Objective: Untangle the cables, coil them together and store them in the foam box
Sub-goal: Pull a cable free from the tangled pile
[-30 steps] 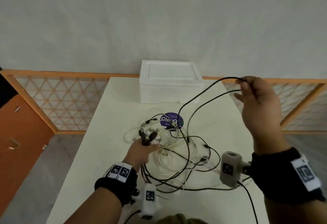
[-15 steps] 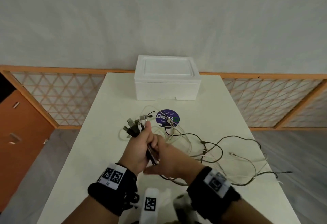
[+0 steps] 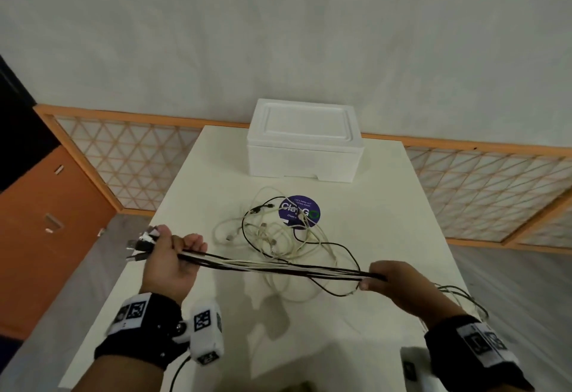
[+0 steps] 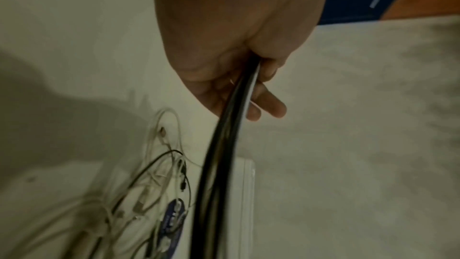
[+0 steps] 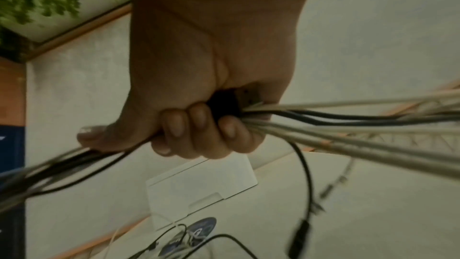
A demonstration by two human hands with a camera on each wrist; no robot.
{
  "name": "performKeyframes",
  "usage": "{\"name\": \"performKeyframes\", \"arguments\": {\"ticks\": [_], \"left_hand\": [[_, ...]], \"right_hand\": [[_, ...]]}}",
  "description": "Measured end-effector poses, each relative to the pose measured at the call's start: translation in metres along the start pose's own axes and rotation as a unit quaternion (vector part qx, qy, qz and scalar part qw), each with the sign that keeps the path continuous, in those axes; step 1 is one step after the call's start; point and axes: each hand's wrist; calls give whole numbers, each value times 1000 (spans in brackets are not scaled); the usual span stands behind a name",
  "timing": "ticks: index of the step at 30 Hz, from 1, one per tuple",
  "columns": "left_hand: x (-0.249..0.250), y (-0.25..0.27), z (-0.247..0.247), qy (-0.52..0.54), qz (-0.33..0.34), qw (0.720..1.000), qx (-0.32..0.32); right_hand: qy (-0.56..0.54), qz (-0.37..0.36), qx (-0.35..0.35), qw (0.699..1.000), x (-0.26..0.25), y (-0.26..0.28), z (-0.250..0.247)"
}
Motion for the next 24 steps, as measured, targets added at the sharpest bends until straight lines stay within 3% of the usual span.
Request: {"name": "performKeyframes", "arguments": {"ticks": [2, 5, 7, 9, 11, 14, 20, 22, 24], "left_hand": [[-13, 2, 4, -82, 15, 996, -19], [-34, 16, 23, -186, 27, 979, -78], [-47, 25, 37, -257, 47, 959, -113], [-60, 34, 50, -330, 71, 932, -134], [-70, 43, 60, -387, 93, 904, -155], [-73, 58, 70, -446, 113, 869, -181], [-55, 58, 62, -491, 123, 843, -184], [-57, 57, 61, -495, 117, 835, -211], [-60, 58, 63, -461, 112, 847, -239]], "right_hand": [[46, 21, -22, 998, 8, -3, -5], [162, 33, -112, 980, 9, -9, -7], [183, 11, -105, 977, -8, -18, -7], [131, -69, -62, 987, -46, -28, -5], [35, -157, -69, 985, -95, -35, 0], [-53, -232, -137, 961, -145, -36, 8], [-135, -312, -269, 901, -147, -48, -6], [-155, -303, -210, 917, -150, -54, 2], [-213, -275, -142, 927, -156, -57, 16]]}}
Point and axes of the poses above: each hand's wrist, its own y-axis away from the middle knuckle, its own z-axis out of the palm, x = y × z, and after that the axes turned 6 degrees about -z, right-handed
